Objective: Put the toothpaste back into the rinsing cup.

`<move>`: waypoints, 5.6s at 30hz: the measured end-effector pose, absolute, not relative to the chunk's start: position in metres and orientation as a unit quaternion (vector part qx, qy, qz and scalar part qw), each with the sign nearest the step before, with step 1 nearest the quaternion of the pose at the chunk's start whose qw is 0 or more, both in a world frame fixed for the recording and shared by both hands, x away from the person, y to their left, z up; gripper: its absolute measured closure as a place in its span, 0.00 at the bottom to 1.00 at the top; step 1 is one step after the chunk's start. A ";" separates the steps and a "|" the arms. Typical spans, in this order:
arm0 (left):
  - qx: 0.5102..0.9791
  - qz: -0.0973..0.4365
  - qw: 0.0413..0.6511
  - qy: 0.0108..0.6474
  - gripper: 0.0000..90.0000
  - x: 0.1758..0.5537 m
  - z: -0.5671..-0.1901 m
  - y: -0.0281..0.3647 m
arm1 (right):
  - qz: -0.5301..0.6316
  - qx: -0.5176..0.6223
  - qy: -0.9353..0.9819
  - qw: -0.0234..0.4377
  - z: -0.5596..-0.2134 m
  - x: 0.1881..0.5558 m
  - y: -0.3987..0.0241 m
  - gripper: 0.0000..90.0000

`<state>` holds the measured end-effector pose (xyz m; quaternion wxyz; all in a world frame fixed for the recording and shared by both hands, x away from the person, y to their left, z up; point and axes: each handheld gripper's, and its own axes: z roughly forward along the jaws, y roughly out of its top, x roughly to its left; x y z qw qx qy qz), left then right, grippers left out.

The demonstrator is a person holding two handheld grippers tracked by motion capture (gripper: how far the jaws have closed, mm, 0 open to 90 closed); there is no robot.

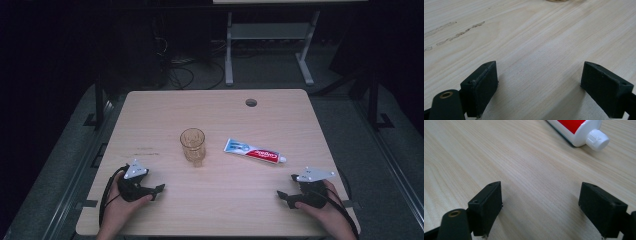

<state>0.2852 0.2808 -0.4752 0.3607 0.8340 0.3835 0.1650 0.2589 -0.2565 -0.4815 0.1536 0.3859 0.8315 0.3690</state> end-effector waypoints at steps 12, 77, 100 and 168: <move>0.834 0.168 0.359 0.383 0.15 0.285 -0.475 0.280 | 0.369 0.386 0.832 0.153 -0.481 0.259 -0.257 0.20; 0.833 0.169 0.357 0.388 0.15 0.286 -0.475 0.279 | 0.398 0.422 0.801 0.150 -0.443 0.305 -0.269 1.00; 0.833 0.169 0.357 0.388 0.15 0.286 -0.475 0.279 | 0.393 0.435 0.795 0.155 -0.445 0.346 -0.268 0.99; 0.833 0.169 0.357 0.388 0.15 0.286 -0.475 0.279 | 0.349 0.403 0.840 0.097 -0.460 0.319 -0.244 0.97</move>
